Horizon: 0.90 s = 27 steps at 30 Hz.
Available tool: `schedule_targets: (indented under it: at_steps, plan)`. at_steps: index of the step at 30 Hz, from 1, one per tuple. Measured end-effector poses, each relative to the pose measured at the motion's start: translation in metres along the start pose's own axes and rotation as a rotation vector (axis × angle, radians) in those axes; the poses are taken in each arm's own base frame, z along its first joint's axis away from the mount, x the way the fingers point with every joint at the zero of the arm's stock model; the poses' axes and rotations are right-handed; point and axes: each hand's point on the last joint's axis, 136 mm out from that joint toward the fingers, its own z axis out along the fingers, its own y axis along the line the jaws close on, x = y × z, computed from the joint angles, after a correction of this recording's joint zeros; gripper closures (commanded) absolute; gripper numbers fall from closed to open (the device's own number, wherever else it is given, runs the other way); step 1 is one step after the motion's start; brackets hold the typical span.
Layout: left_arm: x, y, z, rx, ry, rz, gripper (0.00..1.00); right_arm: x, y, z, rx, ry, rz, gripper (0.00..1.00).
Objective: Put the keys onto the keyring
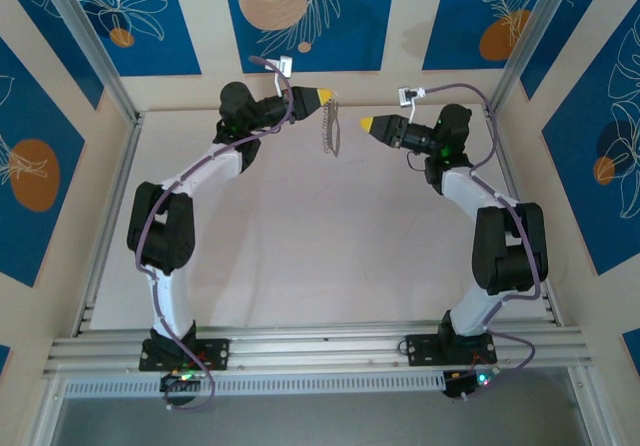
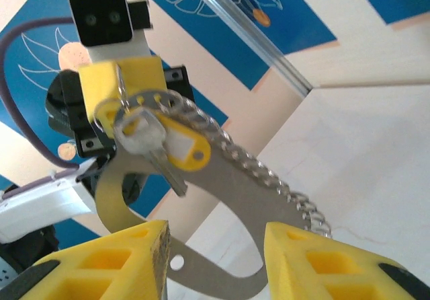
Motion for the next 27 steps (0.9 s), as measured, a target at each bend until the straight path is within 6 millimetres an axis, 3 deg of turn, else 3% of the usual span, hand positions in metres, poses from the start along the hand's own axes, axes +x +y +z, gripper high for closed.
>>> schedule_targets:
  at_steps: [12,20,27]
  plan:
    - [0.001,-0.002,0.003,0.004,-0.013,-0.010,1.00,-0.064,0.024,0.009,-0.031,-0.188,-0.045,0.58]
    - [0.002,-0.001,0.004,-0.004,-0.041,-0.012,1.00,-0.059,0.014,0.034,-0.086,-0.212,0.031,0.58]
    - [0.003,0.003,0.003,-0.018,-0.060,-0.016,1.00,-0.051,0.020,0.052,-0.128,-0.206,0.054,0.59]
